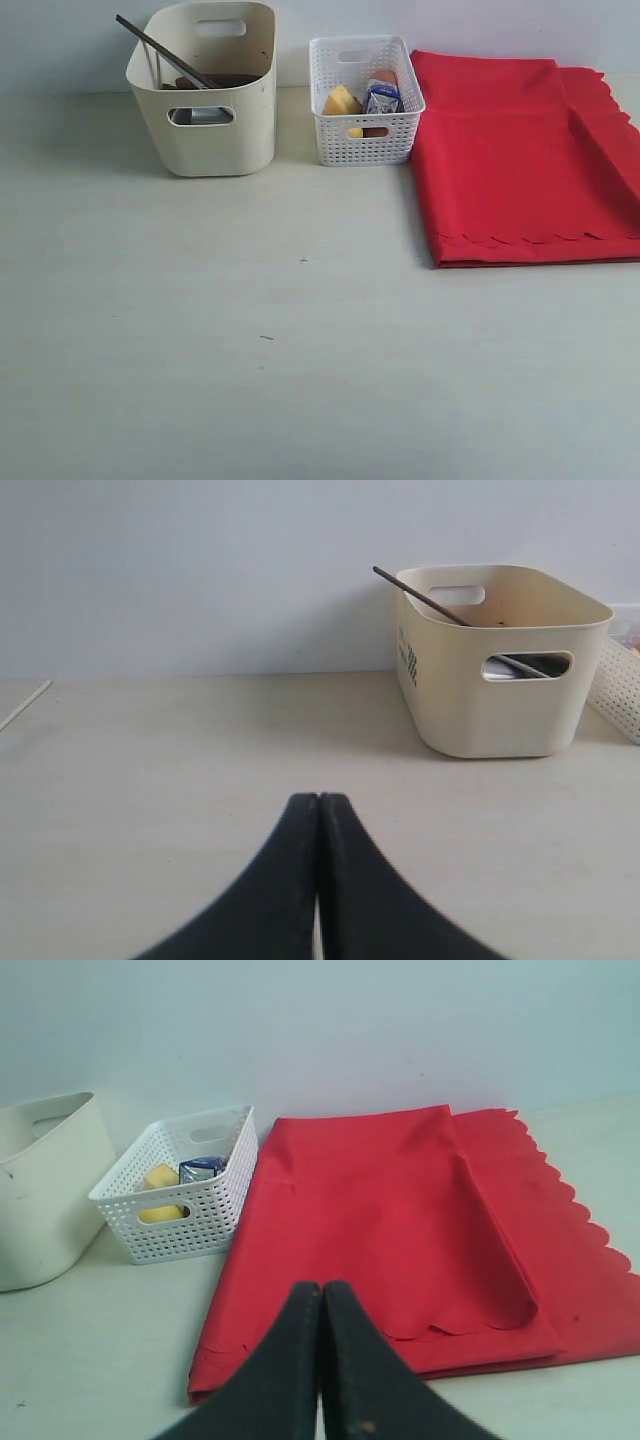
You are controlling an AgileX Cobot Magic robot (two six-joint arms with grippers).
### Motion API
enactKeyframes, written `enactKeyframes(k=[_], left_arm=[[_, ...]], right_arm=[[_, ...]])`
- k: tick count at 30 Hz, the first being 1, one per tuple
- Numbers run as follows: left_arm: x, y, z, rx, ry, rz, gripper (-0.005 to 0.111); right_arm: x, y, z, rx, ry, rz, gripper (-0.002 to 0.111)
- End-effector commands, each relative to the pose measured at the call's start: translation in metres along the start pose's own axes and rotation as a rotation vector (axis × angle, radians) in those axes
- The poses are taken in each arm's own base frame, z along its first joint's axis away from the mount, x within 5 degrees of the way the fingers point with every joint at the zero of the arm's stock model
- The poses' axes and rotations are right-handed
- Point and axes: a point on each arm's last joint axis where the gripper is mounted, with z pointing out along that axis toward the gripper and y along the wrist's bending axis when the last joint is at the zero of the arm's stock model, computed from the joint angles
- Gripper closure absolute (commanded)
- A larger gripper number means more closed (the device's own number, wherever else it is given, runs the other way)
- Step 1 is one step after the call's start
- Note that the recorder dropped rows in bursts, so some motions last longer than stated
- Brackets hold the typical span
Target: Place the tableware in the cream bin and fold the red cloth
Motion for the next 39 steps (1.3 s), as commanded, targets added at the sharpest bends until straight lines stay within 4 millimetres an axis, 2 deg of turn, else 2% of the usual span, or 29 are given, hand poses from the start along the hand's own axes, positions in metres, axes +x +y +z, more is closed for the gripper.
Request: enactKeyframes(k=[1, 5, 13, 39], left_arm=[[-0.0012, 0.0003, -0.0007, -0.004, -0.01, -0.003, 0.107], [-0.0012, 0.0003, -0.0007, -0.004, -0.01, -0.003, 0.107], [-0.0012, 0.0003, -0.0007, -0.004, -0.01, -0.002, 0.107], [-0.0012, 0.0003, -0.0007, -0.004, -0.01, -0.002, 0.107]], right_arm=[[-0.0023, -0.0032, -0.0059, 0.043, -0.067, -0.022, 0.108], [0.0009, -0.0058, -0.0138, 0.091, -0.085, -0.015, 0.108], [0.0054, -0.0069, -0.0139, 0.107, -0.039, -0.01, 0.108], [0.0054, -0.0067, -0.0139, 0.105, -0.039, 0.001, 0.108]])
